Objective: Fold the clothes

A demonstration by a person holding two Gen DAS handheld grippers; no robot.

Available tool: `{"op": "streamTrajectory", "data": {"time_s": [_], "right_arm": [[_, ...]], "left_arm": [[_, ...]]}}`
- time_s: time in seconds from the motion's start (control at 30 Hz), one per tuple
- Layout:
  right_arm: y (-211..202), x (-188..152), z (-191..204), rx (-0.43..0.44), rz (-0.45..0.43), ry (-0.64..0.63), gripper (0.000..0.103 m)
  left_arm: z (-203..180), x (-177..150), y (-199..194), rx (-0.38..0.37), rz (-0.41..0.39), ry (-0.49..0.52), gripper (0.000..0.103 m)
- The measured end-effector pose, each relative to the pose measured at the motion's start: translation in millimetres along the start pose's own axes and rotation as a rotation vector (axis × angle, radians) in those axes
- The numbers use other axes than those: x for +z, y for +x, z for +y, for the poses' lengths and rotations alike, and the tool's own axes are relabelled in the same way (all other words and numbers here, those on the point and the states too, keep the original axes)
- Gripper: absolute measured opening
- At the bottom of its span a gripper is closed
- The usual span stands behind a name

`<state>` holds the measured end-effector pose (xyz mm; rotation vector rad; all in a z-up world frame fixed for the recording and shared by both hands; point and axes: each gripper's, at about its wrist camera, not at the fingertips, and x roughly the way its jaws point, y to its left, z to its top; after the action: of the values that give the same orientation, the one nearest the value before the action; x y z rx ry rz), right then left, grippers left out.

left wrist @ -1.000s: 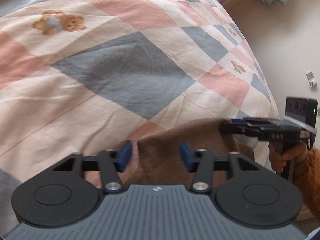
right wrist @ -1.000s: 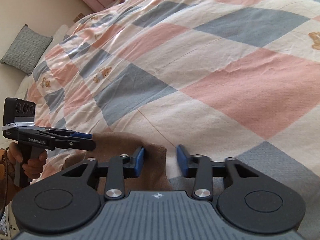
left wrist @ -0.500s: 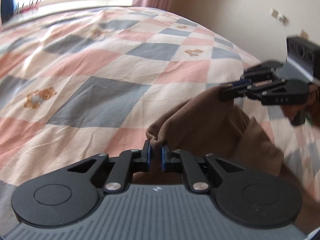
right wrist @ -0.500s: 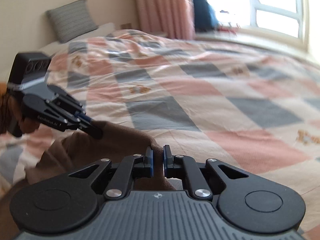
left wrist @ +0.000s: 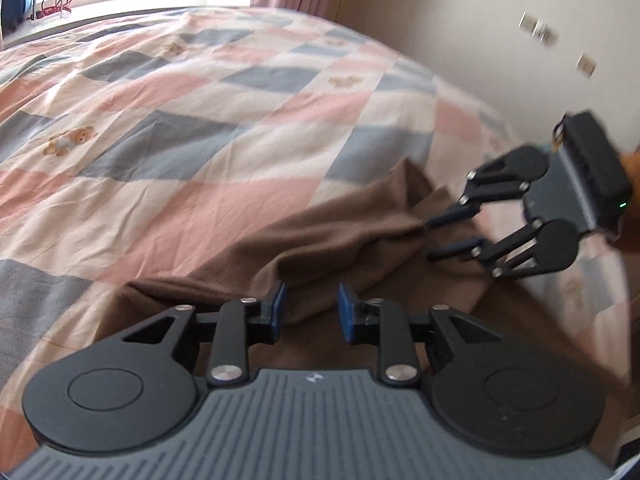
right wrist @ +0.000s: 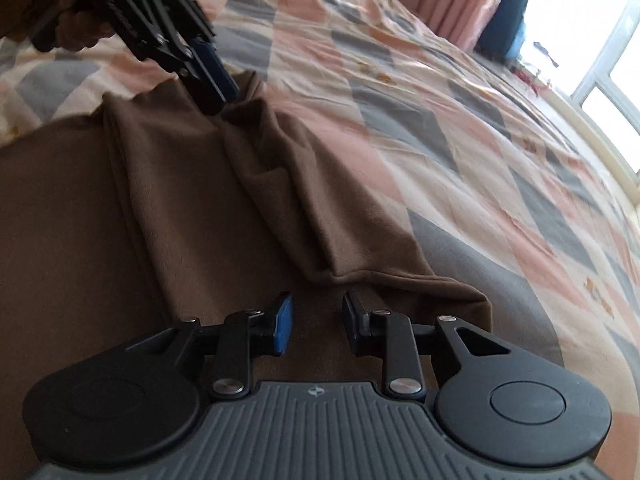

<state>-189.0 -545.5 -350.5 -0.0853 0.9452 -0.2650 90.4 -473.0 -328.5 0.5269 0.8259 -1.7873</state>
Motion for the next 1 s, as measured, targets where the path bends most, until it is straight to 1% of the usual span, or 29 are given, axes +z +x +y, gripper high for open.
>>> {"op": "streamTrajectory", "data": {"time_s": [0.03,0.1,0.17,0.2,0.23,0.27,0.3,0.33,0.37,0.43,0.5,0.53,0.6,0.67,0.7,0.77,0.8,0.87,0.9,0.97,1.0], "right_arm": [[-7.7,4.4,-10.3,0.03,-0.033,0.09,0.028],[-16.1,12.4,-33.7,0.077,-0.102,0.302,0.028],[-10.4,17.5,-51.6,0.092,-0.145,0.485,0.029],[-5.3,19.4,-56.7,0.093,-0.158,0.549,0.029],[0.9,20.9,-57.0,0.087,-0.162,0.572,0.029],[7.4,21.1,-54.0,0.08,-0.152,0.565,0.029],[14.7,20.0,-49.2,0.074,-0.126,0.545,0.029],[22.2,18.2,-43.5,0.062,-0.084,0.518,0.027],[26.5,15.1,-38.1,0.043,-0.044,0.484,0.027],[25.4,8.4,-30.8,0.006,-0.024,0.427,0.027],[19.4,7.6,-32.5,-0.015,-0.019,0.415,0.028],[15.4,9.4,-36.3,-0.021,-0.027,0.423,0.028],[7.6,14.4,-42.5,-0.033,-0.051,0.436,0.029],[3.3,20.3,-46.5,-0.029,-0.078,0.456,0.029],[1.8,22.8,-47.8,-0.027,-0.091,0.467,0.029],[3.0,27.7,-51.0,-0.058,-0.11,0.482,0.029],[7.3,28.8,-55.4,-0.084,-0.108,0.49,0.029],[15.0,23.1,-65.8,-0.144,-0.097,0.525,0.029],[18.4,17.6,-71.5,-0.164,-0.092,0.546,0.029],[26.7,2.3,-81.6,-0.164,-0.07,0.573,0.028],[30.6,-6.7,-84.3,-0.16,-0.05,0.573,0.026]], "left_arm": [[2.9,4.1,-3.5,-0.014,-0.021,-0.022,0.024],[10.7,16.8,0.2,-0.009,-0.056,-0.08,0.024],[15.4,24.7,10.7,0.018,-0.075,-0.114,0.024],[13.7,26.7,17.8,0.032,-0.07,-0.11,0.024],[9.5,25.5,25.3,0.042,-0.059,-0.088,0.024],[4.0,21.5,32.2,0.049,-0.04,-0.06,0.024],[-2.0,14.0,39.1,0.056,-0.002,-0.032,0.024],[-8.0,6.3,46.1,0.063,0.038,-0.004,0.024],[-14.1,-3.6,46.9,0.075,0.061,0.03,0.024],[-26.2,-23.6,48.0,0.1,0.105,0.099,0.024],[-31.1,-28.9,36.5,0.118,0.101,0.135,0.023],[-27.8,-27.9,29.5,0.124,0.094,0.123,0.023],[-17.5,-20.2,15.4,0.182,0.06,0.111,0.023],[-1.6,-8.6,5.6,0.265,0.026,0.105,0.023],[7.1,-3.5,3.8,0.304,0.016,0.1,0.026],[23.7,5.6,4.5,0.356,0.009,0.08,0.027],[30.4,8.5,6.6,0.353,0.006,0.075,0.027],[40.6,9.3,16.7,0.351,0.025,0.091,0.026],[44.1,7.3,24.1,0.347,0.052,0.108,0.026],[49.9,-4.8,34.6,0.351,0.093,0.142,0.022],[54.7,-14.2,37.1,0.364,0.115,0.131,0.018]]}}
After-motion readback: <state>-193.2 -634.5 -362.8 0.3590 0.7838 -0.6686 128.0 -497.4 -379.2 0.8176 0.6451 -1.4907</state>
